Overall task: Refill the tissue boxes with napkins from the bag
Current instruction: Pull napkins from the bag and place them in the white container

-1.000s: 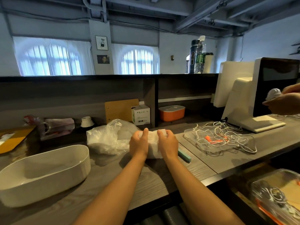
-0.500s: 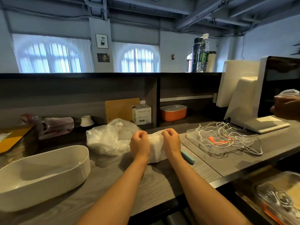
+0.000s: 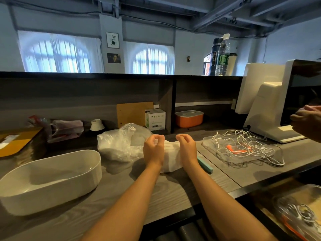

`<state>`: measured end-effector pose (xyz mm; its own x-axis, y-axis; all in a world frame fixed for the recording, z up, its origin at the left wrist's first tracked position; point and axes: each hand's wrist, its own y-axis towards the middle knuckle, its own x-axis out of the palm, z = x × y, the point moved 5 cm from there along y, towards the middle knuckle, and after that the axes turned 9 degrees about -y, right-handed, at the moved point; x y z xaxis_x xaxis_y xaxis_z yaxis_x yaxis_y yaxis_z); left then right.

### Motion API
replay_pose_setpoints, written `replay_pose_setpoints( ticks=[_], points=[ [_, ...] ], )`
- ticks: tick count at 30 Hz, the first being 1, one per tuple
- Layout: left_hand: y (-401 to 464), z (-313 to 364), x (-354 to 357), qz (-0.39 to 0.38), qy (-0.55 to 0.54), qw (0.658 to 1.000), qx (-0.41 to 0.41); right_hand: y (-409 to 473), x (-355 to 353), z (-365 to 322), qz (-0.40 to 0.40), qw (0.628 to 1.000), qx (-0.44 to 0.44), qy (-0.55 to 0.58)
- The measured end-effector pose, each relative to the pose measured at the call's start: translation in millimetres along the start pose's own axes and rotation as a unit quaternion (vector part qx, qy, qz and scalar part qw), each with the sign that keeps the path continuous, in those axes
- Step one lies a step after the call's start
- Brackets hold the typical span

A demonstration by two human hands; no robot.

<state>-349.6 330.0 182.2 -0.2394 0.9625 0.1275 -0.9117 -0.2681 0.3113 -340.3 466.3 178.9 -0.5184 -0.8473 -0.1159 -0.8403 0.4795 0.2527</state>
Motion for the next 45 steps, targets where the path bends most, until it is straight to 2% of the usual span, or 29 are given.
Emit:
replay_pose_setpoints(
  ticks=[6, 8, 11, 15, 19, 24, 27, 30, 33, 35, 38, 40, 42, 45],
  points=[
    [5.4, -3.6, -4.1, 0.003, 0.065, 0.998, -0.006, 1.1, 1.9, 3.6, -0.022, 0.999, 0.015, -0.019],
    [5.7, -4.2, -4.6, 0.001, 0.055, 0.998, -0.01, 0.5, 4.1, 1.7, -0.03, 1.0, 0.005, -0.007],
    [3.3, 1.7, -6.0, 0.001, 0.044, 0.999, 0.028, 0.6, 2.3, 5.4, -0.012, 0.999, 0.014, -0.035],
    [1.8, 2.2, 0.0, -0.055, 0.057, 0.997, 0.021, -0.4, 4.6, 2.5, -0.033, 0.999, 0.004, -0.042],
    [2.4, -1.6, 1.4, -0.068, 0.101, 0.992, 0.022, -1.1, 5.3, 4.3, -0.035, 0.998, 0.022, -0.051],
    [-4.1, 8.0, 5.6, -0.1, 0.159, 0.979, 0.078, -3.5, 0.2, 3.5, 0.019, 0.995, -0.005, -0.098],
    [-7.3, 14.0, 11.8, -0.192, 0.142, 0.967, 0.092, -6.3, -11.9, -0.4, 0.086, 0.988, -0.008, -0.125],
    [-13.9, 15.7, 19.4, -0.31, 0.165, 0.932, 0.085, -8.8, -24.5, -4.0, 0.151, 0.98, -0.001, -0.127],
    [-14.3, 13.3, 17.5, -0.358, 0.186, 0.913, 0.066, -11.2, -30.3, -5.1, 0.174, 0.978, 0.005, -0.11],
    [-6.4, 8.4, 10.3, -0.346, 0.142, 0.927, 0.041, -11.8, -28.3, -6.2, 0.137, 0.99, 0.016, -0.037],
    [8.9, -0.2, -8.7, -0.232, 0.039, 0.972, -0.027, -14.2, -9.2, -10.6, -0.017, 0.994, 0.074, 0.082],
    [11.3, -5.5, -16.3, -0.17, -0.032, 0.981, -0.092, -15.8, 3.7, -10.9, -0.098, 0.988, 0.088, 0.081],
    [10.5, -8.1, -18.1, -0.17, -0.062, 0.974, -0.139, -13.7, 7.2, -9.5, -0.122, 0.99, 0.069, 0.032],
    [5.0, -8.4, -13.7, -0.243, -0.055, 0.951, -0.184, -15.7, 2.1, -8.8, -0.096, 0.991, 0.051, 0.076]
  ],
)
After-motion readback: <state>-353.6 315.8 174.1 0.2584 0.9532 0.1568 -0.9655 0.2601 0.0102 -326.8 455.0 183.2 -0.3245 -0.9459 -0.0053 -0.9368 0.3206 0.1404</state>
